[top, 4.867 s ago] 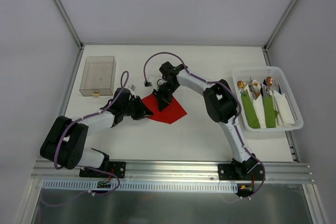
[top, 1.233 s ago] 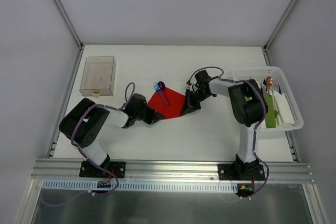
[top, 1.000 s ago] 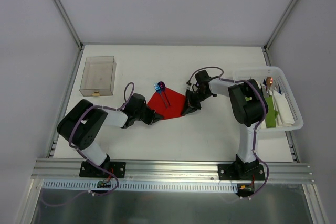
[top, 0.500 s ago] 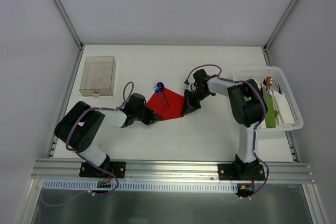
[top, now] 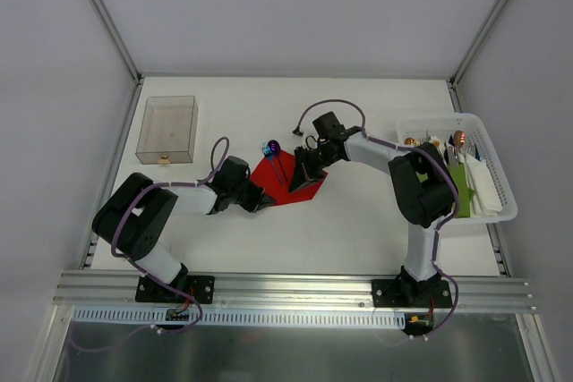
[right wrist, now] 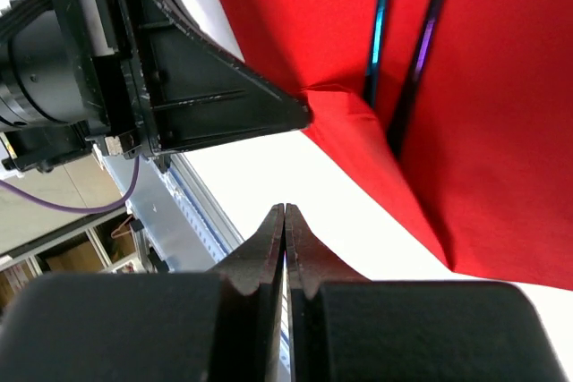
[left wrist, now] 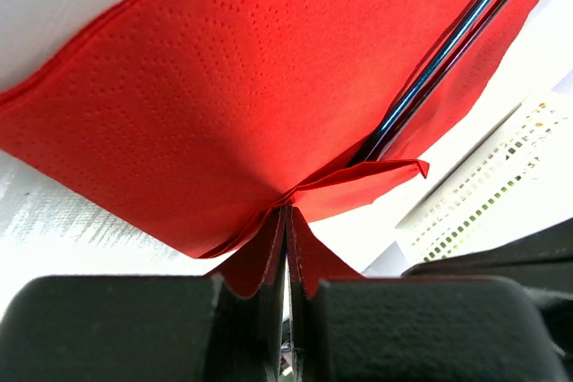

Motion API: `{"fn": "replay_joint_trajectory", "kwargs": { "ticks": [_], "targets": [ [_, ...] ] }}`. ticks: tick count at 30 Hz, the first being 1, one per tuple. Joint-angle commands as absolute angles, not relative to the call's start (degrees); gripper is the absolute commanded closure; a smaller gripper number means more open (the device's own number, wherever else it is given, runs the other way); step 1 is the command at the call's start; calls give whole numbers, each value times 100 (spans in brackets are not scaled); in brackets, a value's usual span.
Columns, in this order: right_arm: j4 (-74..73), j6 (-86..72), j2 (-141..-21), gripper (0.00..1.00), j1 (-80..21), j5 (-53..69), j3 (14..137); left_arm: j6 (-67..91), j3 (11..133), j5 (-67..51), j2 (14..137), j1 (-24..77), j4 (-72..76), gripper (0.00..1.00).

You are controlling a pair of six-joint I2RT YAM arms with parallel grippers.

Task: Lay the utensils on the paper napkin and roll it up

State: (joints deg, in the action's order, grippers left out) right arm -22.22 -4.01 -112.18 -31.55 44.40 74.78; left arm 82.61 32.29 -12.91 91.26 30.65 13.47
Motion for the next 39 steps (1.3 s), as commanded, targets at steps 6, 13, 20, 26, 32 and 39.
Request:
{"fn": "replay_joint_trajectory", "kwargs": {
  "ticks": [6,13,20,26,32,39],
  "targets": [
    [-2144,-466,-11303,98,-3147,4308,7304,7823,3225,-940,9308,3015,501,100],
    [-2355,-457,-11663,100,-3067,3788,7488,7498,3366,-1046,9290,3006,475,100],
    [-2627,-466,-11874,100,-3059,3533,7646,6936,3603,-1142,9141,3015,457,100],
    [-2672,-518,-11953,100,-3059,3463,7673,5977,4042,-1371,8772,3041,457,97],
    [-2672,-615,-12006,100,-3067,3463,7682,5678,4420,-1705,8877,3199,466,92],
    [-2707,-668,-12041,100,-3059,3480,7734,5695,4711,-1819,9316,3375,501,92]
  ]
}}
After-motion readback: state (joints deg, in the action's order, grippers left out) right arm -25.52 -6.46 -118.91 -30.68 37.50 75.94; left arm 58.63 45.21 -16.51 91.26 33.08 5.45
